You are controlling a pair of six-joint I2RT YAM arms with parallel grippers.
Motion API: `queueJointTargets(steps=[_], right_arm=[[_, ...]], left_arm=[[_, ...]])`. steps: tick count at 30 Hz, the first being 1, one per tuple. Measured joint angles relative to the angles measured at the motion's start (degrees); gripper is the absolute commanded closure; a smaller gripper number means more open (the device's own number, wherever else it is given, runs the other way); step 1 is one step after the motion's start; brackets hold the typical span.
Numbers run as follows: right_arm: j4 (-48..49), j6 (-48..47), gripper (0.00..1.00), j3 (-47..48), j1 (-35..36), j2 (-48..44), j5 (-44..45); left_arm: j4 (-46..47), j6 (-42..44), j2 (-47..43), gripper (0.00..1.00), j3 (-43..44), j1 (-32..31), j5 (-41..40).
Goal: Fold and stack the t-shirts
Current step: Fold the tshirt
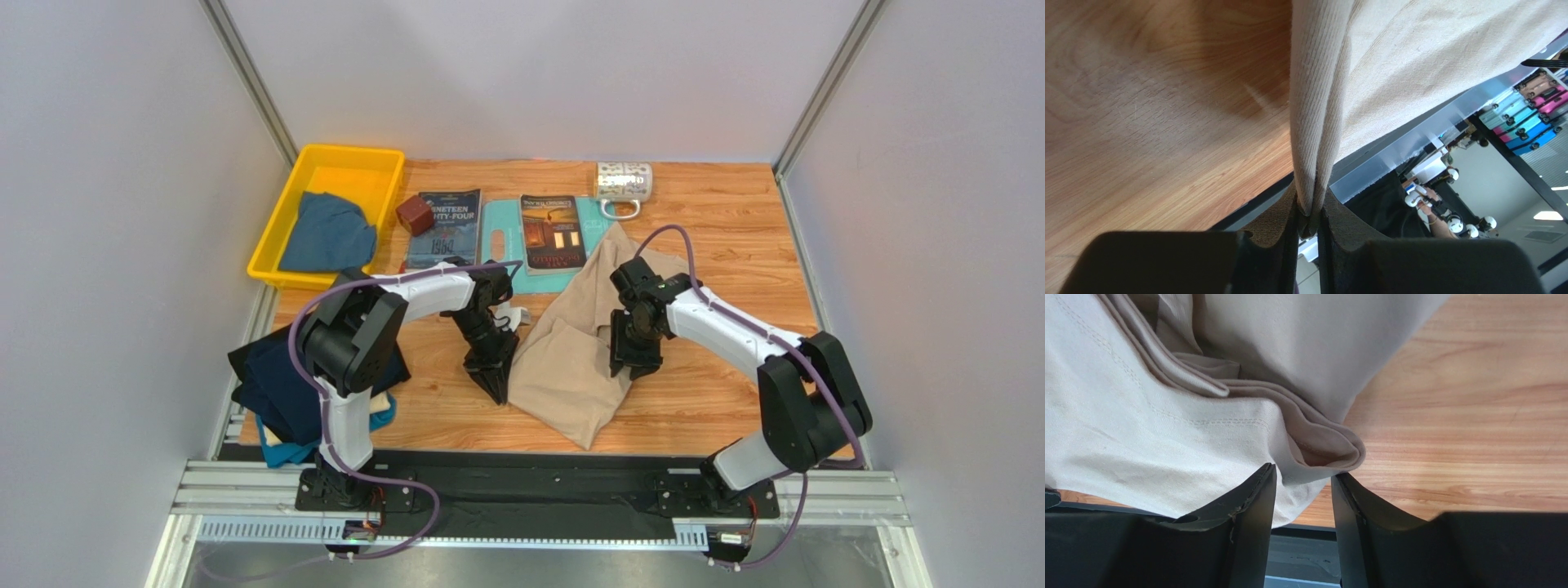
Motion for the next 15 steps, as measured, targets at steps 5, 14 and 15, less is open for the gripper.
queueJointTargets(steps=[5,14,15], right_arm=[[0.37,-1.01,1.00,0.46,0.00,0.59,0.04],[-1.38,-3.65,1.00,7.93,-1.66,-0.20,-0.20],[-1.66,-4.04,1.00,9.14,-1.75,-0.17,-0.28]], left_arm=[[0.00,0.28,0.35,0.80,0.00,0.00,0.02],[0.04,0.55,2.10,0.80,0.02,0.00,0.44],[0.02,0.59,2.25,0.80,0.02,0.00,0.44]])
